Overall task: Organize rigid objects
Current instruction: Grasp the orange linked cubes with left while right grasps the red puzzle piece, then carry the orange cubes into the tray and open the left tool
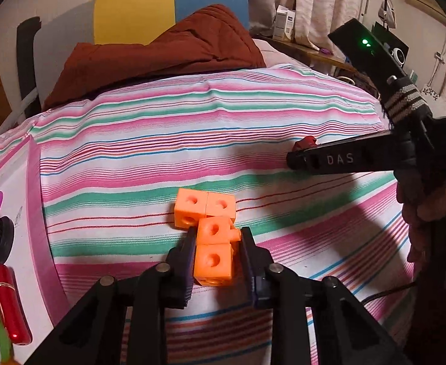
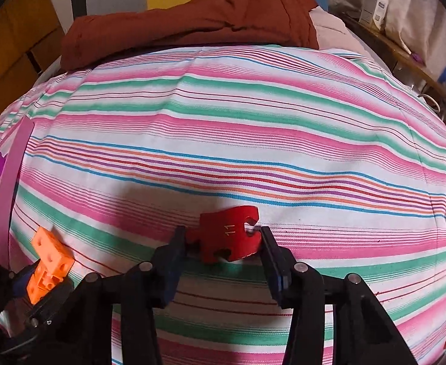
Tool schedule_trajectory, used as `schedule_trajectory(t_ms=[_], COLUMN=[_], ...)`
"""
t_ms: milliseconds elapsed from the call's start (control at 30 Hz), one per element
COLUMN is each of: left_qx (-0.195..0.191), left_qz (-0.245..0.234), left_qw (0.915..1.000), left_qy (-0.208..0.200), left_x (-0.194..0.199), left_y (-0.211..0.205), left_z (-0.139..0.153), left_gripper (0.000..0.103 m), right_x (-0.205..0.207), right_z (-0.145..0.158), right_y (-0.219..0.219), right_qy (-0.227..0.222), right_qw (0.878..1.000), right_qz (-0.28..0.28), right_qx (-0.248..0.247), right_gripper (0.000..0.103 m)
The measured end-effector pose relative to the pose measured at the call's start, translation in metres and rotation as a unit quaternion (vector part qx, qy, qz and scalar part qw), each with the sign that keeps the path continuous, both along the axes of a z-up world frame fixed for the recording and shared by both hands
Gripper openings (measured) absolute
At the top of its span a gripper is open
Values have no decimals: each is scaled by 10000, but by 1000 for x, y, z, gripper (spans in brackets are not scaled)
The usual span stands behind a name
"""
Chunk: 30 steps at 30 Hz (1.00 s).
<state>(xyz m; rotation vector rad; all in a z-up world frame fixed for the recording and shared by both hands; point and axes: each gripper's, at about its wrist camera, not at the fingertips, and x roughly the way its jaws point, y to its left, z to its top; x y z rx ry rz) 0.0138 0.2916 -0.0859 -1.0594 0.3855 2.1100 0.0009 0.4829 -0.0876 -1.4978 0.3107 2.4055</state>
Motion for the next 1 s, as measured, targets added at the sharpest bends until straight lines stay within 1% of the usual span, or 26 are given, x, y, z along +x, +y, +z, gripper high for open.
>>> schedule_trajectory(t_ms=[133, 300, 400, 500, 733, 1000], left_qx=[87, 256, 364, 423, 513, 601], left_qz=[71, 25, 35, 42, 126, 376], left_qw=[9999, 9993, 9986, 9981, 9974, 9965], left_qy=[-37, 265, 376, 453, 485, 444], left_x=[2, 15, 19, 23, 25, 21], left_y=[-6, -13, -18, -23, -39, -73], left_z=[6, 33, 51, 65, 79, 87], left_gripper=[26, 26, 26, 26, 26, 26], right_x=[0, -3, -4, -3, -2, -2], right_z=[-1, -1, -1, -1, -2, -3], right_y=[-3, -2, -1, -4, -8, -11], right_qy=[27, 17, 14, 17, 51, 83], right_qw=[9999, 9999, 9999, 9998, 9994, 9988], right_qz=[86, 108, 80, 103, 189, 237], right_qx=[114, 126, 78, 142, 291, 415], right_gripper=[49, 49, 49, 49, 49, 47])
